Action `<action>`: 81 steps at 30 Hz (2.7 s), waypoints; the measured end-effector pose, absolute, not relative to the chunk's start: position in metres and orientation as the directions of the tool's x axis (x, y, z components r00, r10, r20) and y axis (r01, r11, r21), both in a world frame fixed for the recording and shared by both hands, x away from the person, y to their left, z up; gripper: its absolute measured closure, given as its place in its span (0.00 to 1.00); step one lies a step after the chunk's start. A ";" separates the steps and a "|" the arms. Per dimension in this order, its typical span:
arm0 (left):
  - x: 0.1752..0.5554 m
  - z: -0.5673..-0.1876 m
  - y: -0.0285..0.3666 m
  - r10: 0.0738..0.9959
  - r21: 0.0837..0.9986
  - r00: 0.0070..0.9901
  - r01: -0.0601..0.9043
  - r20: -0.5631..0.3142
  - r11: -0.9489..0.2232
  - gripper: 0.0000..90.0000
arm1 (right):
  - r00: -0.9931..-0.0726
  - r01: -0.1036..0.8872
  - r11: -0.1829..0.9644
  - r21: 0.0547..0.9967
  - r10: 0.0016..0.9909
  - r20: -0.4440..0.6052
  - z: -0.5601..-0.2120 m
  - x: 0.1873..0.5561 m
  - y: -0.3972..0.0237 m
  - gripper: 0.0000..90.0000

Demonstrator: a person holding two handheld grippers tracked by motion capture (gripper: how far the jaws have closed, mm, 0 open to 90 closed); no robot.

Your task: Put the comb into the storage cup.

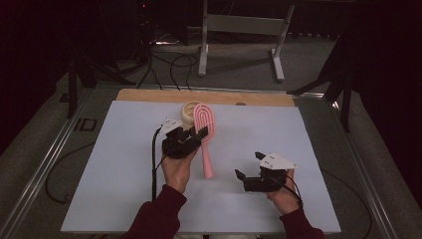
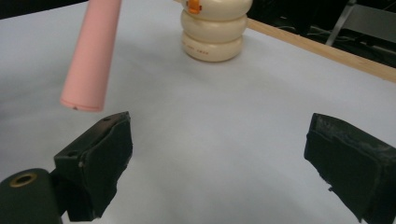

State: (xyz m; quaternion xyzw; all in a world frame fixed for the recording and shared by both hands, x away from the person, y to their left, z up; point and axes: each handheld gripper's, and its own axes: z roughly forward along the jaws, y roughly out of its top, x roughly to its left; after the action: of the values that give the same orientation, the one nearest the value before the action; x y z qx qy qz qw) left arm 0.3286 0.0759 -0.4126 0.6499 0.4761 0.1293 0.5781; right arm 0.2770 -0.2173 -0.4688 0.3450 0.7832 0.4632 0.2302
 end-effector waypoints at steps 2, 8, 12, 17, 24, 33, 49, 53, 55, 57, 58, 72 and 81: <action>0.329 -0.413 0.078 0.767 0.875 0.517 0.469 -0.380 0.118 0.73 | -0.646 0.330 0.321 0.888 0.763 -0.036 -0.471 0.276 -0.222 0.09; 0.331 -0.414 0.084 0.771 0.877 0.516 0.468 -0.372 0.110 0.73 | -0.625 0.327 0.287 0.901 0.780 -0.022 -0.477 0.272 -0.234 0.09; 0.332 -0.413 0.087 0.773 0.881 0.520 0.463 -0.362 0.100 0.73 | -0.615 0.325 0.281 0.903 0.788 -0.024 -0.481 0.268 -0.239 0.09; 0.333 -0.413 0.091 0.770 0.880 0.522 0.462 -0.367 0.106 0.73 | -0.600 0.325 0.257 0.910 0.800 -0.011 -0.486 0.264 -0.246 0.09; 0.334 -0.410 0.098 0.771 0.885 0.526 0.454 -0.359 0.103 0.73 | -0.581 0.320 0.220 0.922 0.814 0.008 -0.485 0.262 -0.253 0.09; 0.338 -0.406 0.106 0.787 0.889 0.515 0.448 -0.341 0.092 0.73 | -0.567 0.322 0.197 0.926 0.823 0.023 -0.486 0.258 -0.262 0.09; 0.345 -0.396 0.116 0.791 0.896 0.507 0.429 -0.343 0.113 0.73 | -0.522 0.326 0.134 0.936 0.851 0.060 -0.490 0.250 -0.282 0.09; 0.348 -0.396 0.117 0.792 0.900 0.510 0.423 -0.334 0.107 0.73 | -0.518 0.321 0.132 0.938 0.853 0.058 -0.489 0.248 -0.285 0.09; 0.349 -0.395 0.118 0.793 0.901 0.510 0.421 -0.334 0.108 0.73 | -0.514 0.326 0.129 0.937 0.856 0.061 -0.490 0.248 -0.285 0.09; 0.349 -0.395 0.119 0.794 0.902 0.508 0.418 -0.334 0.112 0.73 | -0.513 0.327 0.128 0.936 0.856 0.062 -0.490 0.248 -0.286 0.09; 0.351 -0.394 0.120 0.793 0.904 0.509 0.413 -0.333 0.115 0.73 | -0.513 0.330 0.130 0.935 0.856 0.062 -0.490 0.248 -0.286 0.09; 0.360 -0.381 0.121 0.801 0.918 0.516 0.383 -0.303 0.100 0.73 | -0.516 0.338 0.137 0.931 0.855 0.061 -0.492 0.249 -0.284 0.09; 0.366 -0.373 0.121 0.808 0.927 0.514 0.362 -0.288 0.100 0.73 | -0.520 0.341 0.135 0.930 0.852 0.067 -0.492 0.246 -0.284 0.09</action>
State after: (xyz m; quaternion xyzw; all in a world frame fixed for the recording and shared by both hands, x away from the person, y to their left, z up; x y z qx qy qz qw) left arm 0.3657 0.1207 -0.3732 0.6433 0.4548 0.1905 0.5857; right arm 0.2465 -0.2838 -0.4924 0.4200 0.7097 0.5061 0.2525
